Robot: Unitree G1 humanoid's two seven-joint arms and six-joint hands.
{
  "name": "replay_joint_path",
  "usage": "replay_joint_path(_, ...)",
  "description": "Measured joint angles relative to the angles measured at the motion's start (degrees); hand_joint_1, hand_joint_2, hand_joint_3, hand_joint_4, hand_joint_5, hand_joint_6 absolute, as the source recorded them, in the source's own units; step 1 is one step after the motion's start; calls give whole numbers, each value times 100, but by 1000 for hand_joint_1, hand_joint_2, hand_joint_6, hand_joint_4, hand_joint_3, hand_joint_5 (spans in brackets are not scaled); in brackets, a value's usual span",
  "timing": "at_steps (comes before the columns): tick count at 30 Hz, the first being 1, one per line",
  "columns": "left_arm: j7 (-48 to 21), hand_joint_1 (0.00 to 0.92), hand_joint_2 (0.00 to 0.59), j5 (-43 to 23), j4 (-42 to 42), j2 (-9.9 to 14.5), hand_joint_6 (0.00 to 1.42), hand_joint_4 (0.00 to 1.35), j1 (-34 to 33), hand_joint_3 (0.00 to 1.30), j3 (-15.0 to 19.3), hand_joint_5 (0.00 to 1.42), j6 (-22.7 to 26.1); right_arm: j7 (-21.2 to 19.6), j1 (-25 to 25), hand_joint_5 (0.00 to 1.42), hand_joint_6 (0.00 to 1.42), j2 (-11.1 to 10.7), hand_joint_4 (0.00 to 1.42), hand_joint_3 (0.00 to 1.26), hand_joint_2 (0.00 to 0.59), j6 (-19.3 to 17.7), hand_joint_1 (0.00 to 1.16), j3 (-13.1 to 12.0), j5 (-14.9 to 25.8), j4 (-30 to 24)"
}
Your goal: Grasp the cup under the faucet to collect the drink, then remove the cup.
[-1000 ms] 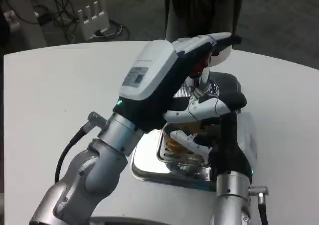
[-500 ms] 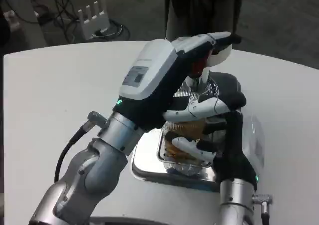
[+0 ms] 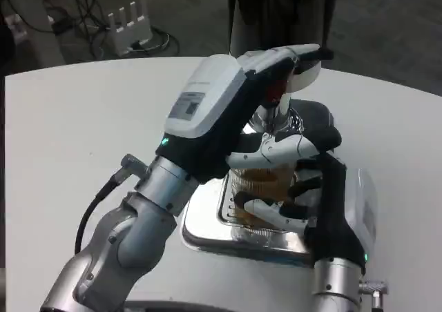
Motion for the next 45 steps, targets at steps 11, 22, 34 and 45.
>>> replay_joint_path(11, -323, 0, 97, -410, -289, -96, 70, 0, 222, 0, 36, 9, 256, 336, 408, 1189, 1380, -137, 988, 913, 36, 181, 990, 149, -165, -664)
replay_joint_path(22, -707, 0, 92, -1117, -1077, -288, 14, 0, 820, 0, 327, 0, 705, 583, 807, 1187, 1385, -204, 988, 914, 33, 272, 983, 229, -272, -1202)
replay_joint_path(34, -907, 0, 86, -1317, -1835, -299, 34, 0, 1285, 0, 612, 0, 1084, 925, 884, 1189, 1385, -232, 988, 914, 27, 548, 979, 358, -275, -1498)
replay_joint_path(45, -1204, 0, 87, -1386, -2354, -243, 50, 0, 1624, 0, 754, 2, 1298, 1487, 1204, 1189, 1384, -328, 999, 914, 29, 848, 972, 392, -274, -2140)
